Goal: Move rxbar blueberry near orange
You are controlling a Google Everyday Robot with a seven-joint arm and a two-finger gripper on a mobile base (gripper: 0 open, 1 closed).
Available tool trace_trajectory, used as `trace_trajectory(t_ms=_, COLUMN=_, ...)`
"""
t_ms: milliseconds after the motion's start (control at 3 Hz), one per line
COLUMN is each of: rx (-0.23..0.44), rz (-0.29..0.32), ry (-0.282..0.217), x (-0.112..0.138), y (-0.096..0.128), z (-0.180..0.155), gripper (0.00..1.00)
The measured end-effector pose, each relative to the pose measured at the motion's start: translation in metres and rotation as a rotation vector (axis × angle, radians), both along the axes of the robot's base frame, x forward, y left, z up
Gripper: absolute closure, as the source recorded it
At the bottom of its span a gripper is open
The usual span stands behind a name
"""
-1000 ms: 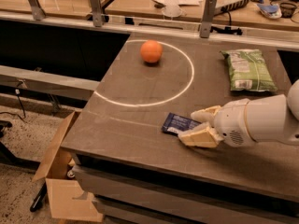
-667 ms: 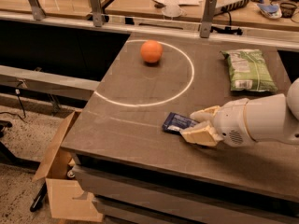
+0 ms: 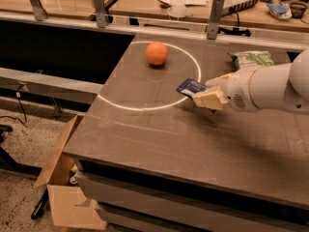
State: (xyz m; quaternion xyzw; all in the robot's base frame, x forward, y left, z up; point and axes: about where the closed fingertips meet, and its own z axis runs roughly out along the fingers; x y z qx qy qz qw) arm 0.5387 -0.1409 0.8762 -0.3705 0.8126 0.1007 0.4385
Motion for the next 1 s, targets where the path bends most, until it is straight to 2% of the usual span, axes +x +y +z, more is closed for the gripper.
trace_trajectory(t_ms=333, rx=-0.033, rz=-0.075, ry=-0.038, x=0.042, y=-0.008, z=0.005, gripper=1.0)
trace_trajectory(t_ms=667, rx=-0.065, rz=-0.107, ry=-0.033, x=0.081, y=-0.002, z=-0.007, gripper=1.0)
trace_trajectory(t_ms=1000, rx=-0.055, rz=-0.142, ry=-0.029, x=0.117, y=0.003, z=-0.017, gripper=1.0)
